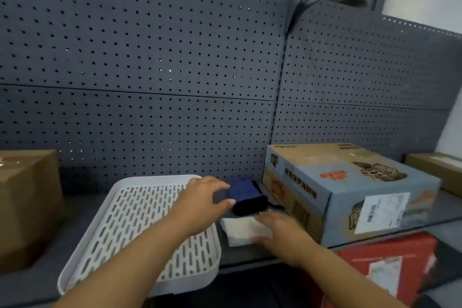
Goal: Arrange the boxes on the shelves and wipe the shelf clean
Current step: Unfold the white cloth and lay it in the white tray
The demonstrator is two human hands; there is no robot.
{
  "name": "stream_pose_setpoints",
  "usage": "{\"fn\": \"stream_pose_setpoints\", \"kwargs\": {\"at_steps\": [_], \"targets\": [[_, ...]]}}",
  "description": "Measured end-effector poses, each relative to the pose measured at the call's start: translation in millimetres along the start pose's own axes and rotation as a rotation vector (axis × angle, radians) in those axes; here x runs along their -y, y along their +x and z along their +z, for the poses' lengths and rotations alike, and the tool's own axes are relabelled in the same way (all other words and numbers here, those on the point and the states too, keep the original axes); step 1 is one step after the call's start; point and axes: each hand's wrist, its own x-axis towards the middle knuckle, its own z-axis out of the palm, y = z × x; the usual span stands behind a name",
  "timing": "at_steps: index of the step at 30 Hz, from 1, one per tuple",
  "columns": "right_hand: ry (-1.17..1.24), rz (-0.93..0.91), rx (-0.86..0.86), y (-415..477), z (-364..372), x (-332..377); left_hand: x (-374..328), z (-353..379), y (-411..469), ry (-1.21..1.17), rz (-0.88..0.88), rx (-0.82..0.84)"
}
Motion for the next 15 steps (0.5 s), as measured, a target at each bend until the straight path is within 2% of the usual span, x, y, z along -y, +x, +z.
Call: {"fn": "stream_pose_setpoints", "kwargs": {"at_steps": [4,8,10,12,15], "targets": [[0.007,-0.029,0.077,5.7,6.2,-12.6,-10.1,18.8,2.1,-0.057,-0.072,-0.024],[-0.106,-0.094,-0.009,13.5,14.7,-22.1,-21.1,34.0,3.1,-0.137,-0.128,-0.065],[-0.085,-0.098,-0.058,13.1,12.3,-23.3,-24.7,40.2,1.9,-0.154,-0.149,-0.074],[0.057,-0.086,-0.1,10.3,6.2,-24.2,-26.8,45.2,0.6,-0.192,-0.17,-0.099],[0.422,-0.022,-0.128,6.9,-6.8,-28.3,-30.7,49.1,-1.0,-0.283,-0.253,-0.24]]}}
